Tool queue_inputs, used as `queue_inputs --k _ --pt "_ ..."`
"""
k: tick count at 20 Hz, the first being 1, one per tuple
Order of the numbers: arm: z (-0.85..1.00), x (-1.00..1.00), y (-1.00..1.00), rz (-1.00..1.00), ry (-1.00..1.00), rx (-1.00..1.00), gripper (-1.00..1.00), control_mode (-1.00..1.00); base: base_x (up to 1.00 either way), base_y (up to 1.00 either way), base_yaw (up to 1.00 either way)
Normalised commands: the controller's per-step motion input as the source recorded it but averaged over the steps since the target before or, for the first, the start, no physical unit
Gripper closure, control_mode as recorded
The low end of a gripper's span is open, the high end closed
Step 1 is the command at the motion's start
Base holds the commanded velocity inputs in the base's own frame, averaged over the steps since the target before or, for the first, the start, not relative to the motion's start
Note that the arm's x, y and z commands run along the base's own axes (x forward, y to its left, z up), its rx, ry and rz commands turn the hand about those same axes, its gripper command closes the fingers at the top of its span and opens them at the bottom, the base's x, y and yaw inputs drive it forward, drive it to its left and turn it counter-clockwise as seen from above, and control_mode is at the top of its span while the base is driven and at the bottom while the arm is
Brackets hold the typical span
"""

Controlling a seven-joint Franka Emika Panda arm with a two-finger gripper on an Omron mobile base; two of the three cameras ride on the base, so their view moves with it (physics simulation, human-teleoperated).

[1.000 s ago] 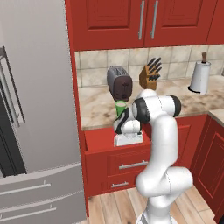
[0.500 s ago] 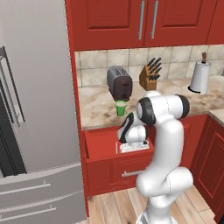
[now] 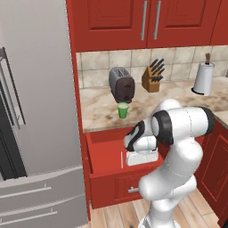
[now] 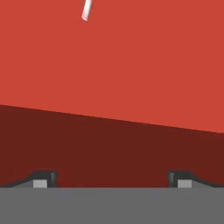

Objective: Pick up the straw from the left drawer and put it inside the smoothie cup.

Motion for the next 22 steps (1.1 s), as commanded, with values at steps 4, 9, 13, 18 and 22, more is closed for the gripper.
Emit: queue_inputs --k 4,9,13,18,22 --pt "0.97 0.16 0.08 0.00 -0.38 0.11 -1.00 -1.00 0.00 0.00 0.00" --pt "0.39 0.17 0.19 0.00 -0.32 0.06 -1.00 -1.00 0.00 0.00 0.00" --pt "0.04 0.29 0.16 -0.03 -0.09 0.00 -1.00 -1.00 0.00 0.00 0.00" --pt "0.00 0.47 0.08 -0.07 0.00 0.00 -1.00 -1.00 0.00 0.00 0.00" --pt "0.00 0.41 0.00 -0.11 0.00 -0.01 -1.00 -1.00 0.00 0.00 0.00"
